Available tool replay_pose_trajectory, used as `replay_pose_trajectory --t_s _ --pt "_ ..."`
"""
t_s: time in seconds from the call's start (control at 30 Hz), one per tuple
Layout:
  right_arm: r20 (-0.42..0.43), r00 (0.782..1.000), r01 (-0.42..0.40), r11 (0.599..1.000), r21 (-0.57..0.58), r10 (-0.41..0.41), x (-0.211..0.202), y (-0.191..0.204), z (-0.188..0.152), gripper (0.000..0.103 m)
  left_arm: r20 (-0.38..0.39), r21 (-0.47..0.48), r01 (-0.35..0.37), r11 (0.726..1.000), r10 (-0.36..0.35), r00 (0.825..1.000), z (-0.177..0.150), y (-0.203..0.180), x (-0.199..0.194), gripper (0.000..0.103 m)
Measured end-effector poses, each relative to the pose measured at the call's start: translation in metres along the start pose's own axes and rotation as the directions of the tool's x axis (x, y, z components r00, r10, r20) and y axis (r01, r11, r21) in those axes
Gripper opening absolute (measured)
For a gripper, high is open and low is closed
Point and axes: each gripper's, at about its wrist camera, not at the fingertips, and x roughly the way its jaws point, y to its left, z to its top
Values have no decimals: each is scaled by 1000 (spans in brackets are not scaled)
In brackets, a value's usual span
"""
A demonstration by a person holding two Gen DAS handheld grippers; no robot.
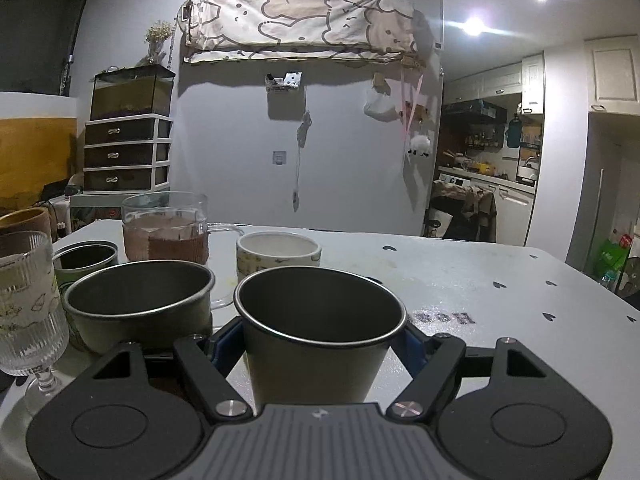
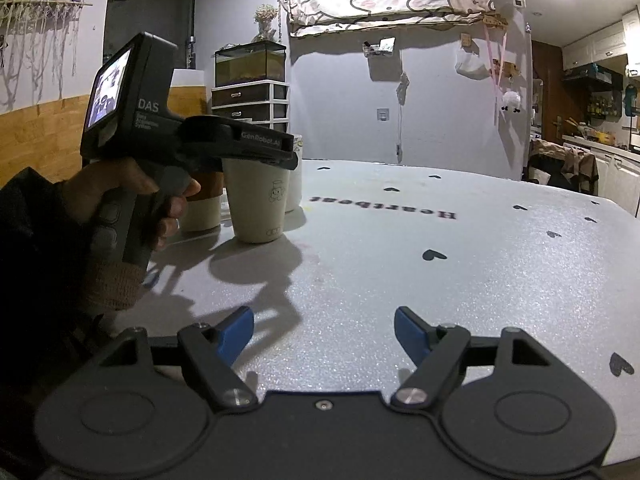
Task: Flip cup upright
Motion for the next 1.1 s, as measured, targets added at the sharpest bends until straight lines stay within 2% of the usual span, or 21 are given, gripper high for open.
replay_pose_trajectory --t_s 0.2,0.33,0.53,0.8,1.1 --pt "-1 1000 1 1000 2 -1 0 0 0 78 -8 3 -11 1000 11 1000 2 -1 -1 79" --pt "4 1000 3 1000 4 -3 -1 -1 1 78 -17 -8 8 1000 -8 1000 2 0 -5 88" --pt "13 1000 5 1000 3 -5 -1 -2 4 78 -10 -6 17 1000 -17 1000 -3 -4 -19 97" --pt "40 999 7 1000 0 -7 -4 -4 11 78 -8 -12 37 999 -37 999 -8 -1 -49 97" --pt "118 993 -24 999 25 21 -10 -12 41 79 40 -9 37 999 -36 999 -3 9 -99 98"
